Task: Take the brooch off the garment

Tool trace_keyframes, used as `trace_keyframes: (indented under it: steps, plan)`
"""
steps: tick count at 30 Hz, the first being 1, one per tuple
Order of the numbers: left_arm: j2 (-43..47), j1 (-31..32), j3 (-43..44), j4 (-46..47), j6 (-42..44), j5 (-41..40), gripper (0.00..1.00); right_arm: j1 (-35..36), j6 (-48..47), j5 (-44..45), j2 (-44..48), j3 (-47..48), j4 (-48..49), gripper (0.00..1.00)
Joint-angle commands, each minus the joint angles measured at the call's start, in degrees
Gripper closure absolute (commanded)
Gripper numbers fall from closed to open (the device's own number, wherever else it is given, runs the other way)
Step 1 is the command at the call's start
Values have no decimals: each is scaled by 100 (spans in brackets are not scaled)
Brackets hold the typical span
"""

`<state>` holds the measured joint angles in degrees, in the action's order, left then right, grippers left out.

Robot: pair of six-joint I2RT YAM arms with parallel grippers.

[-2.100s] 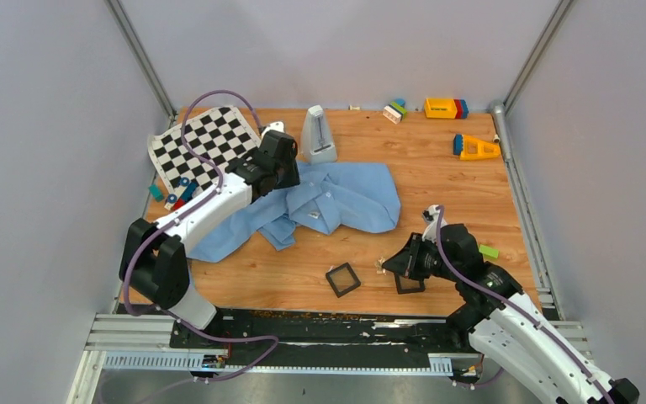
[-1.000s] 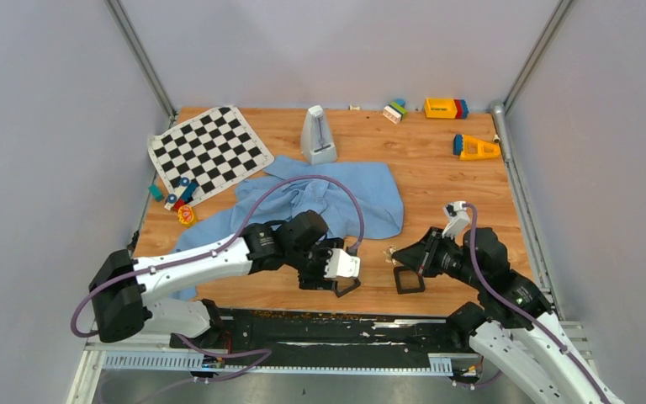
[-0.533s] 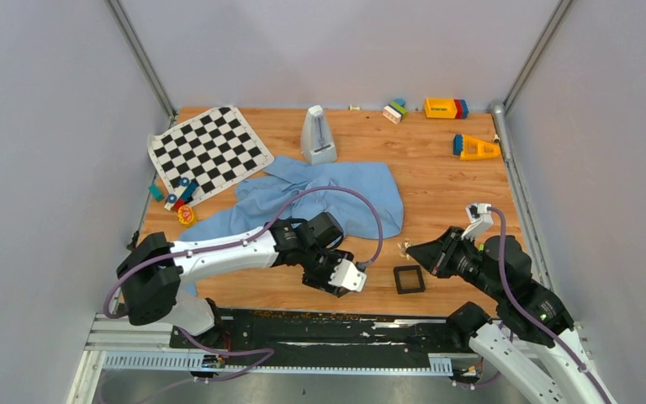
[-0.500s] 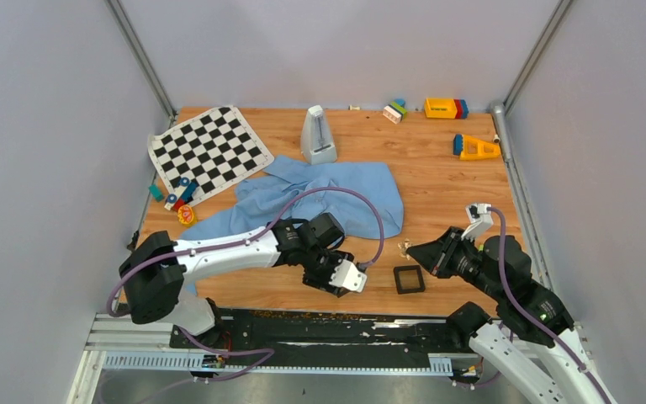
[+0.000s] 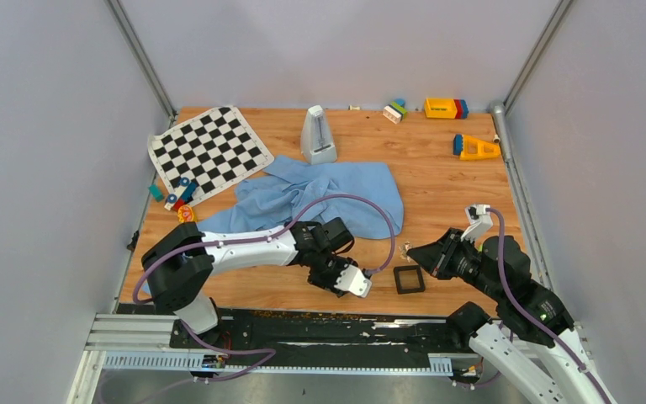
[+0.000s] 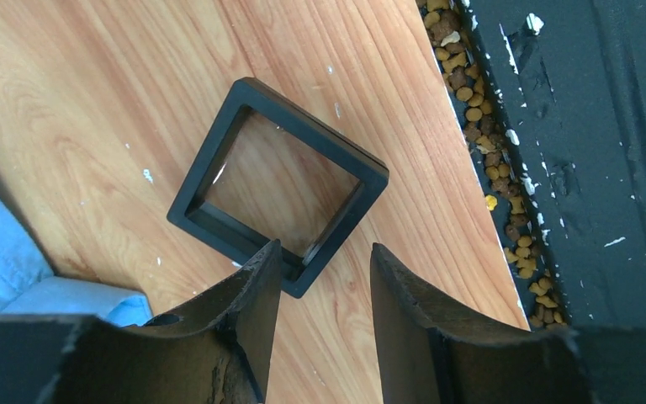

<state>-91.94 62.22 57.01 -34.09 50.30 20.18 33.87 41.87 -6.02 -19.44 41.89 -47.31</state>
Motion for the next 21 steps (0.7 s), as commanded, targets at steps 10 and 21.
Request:
trace_keyframes:
  steps: [10,21]
  plan:
    - [-297,165,337,-62,123,102,61,5,-67,66,56,188,34,99]
    - [-456,254,410,-202,109,118,60,6,-47,36,50,163,32,99]
